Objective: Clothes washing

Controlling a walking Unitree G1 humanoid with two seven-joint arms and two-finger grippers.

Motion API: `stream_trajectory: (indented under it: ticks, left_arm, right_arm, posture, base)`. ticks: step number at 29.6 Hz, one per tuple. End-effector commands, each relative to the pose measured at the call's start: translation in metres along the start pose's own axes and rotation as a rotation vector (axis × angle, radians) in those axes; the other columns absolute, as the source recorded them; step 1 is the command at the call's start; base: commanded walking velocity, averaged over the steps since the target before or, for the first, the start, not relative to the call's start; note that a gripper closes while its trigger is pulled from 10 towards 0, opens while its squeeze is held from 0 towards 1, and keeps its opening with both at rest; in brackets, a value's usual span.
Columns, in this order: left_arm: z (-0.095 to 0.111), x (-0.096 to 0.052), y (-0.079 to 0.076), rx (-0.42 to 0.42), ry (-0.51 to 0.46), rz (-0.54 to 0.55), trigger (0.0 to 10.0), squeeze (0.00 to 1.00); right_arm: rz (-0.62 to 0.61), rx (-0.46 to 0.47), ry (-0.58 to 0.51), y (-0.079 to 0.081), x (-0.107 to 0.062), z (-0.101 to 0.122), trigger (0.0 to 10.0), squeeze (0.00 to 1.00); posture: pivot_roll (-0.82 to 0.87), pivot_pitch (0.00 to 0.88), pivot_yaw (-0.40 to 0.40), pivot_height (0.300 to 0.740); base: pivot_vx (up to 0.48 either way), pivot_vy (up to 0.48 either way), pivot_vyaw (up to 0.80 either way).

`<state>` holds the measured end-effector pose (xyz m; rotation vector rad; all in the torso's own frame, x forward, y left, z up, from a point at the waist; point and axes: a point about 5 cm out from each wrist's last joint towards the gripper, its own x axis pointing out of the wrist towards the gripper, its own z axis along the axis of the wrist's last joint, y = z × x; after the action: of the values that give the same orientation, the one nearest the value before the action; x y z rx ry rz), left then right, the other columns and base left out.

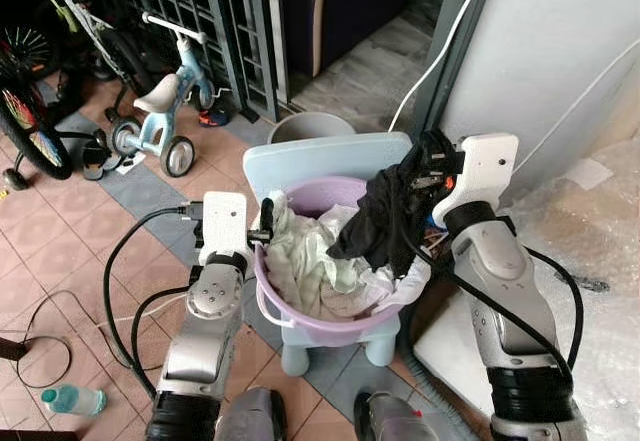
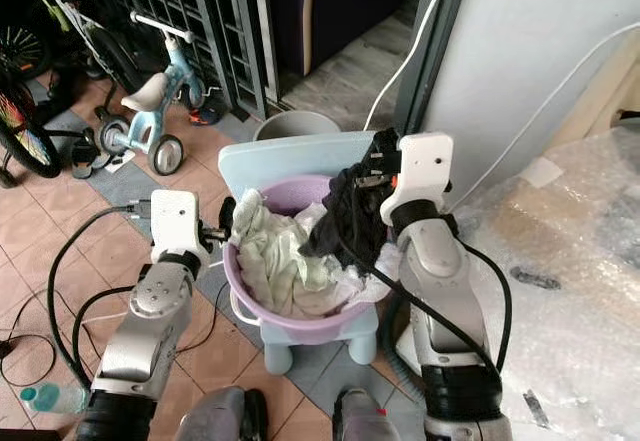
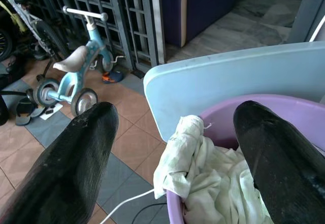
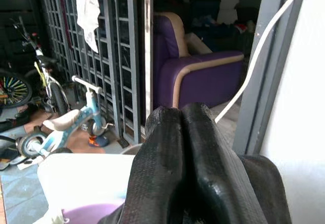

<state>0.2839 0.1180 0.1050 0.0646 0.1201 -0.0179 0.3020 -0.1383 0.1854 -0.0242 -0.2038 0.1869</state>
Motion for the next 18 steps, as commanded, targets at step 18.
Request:
stream_trajectory:
  ticks: [18]
  left_arm:
    - [-0.003,0.001,0.005,0.021,0.016,0.022,10.0,0.00]
  right_arm:
    - [-0.049,-0.081,0.057,0.007,0.012,-0.006,10.0,0.00]
  posture:
    - [0.01,0.090,0.032,0.740]
  base:
    - [-0.246,0.000,0.00]
